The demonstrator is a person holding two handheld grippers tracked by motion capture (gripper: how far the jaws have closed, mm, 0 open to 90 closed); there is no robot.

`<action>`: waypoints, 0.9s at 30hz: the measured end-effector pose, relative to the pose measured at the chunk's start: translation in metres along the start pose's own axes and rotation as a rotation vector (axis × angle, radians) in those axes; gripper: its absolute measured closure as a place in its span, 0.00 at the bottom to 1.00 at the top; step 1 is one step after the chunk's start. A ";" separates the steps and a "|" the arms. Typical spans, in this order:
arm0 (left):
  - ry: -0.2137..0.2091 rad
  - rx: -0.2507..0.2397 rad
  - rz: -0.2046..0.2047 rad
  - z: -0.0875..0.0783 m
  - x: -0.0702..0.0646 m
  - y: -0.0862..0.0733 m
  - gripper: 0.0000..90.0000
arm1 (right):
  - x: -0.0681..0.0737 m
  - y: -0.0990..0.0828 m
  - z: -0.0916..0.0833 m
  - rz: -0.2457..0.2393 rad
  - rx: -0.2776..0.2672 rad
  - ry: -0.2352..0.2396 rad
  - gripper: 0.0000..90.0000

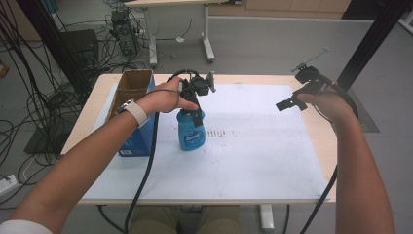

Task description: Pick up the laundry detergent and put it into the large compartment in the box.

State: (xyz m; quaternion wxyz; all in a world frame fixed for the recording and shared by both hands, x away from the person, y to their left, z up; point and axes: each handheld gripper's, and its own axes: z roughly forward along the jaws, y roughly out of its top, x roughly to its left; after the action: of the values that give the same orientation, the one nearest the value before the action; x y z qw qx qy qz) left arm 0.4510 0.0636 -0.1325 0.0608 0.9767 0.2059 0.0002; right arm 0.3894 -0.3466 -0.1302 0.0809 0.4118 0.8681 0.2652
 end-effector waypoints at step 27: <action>0.008 0.031 -0.005 0.021 -0.002 0.003 0.14 | -0.001 -0.003 0.003 0.000 -0.002 0.007 0.08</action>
State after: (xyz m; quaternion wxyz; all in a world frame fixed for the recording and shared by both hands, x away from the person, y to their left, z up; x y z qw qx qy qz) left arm 0.4512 0.0579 -0.1531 0.0446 0.9770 0.2087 0.0006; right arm 0.3892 -0.3473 -0.1345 0.0783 0.4108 0.8680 0.2676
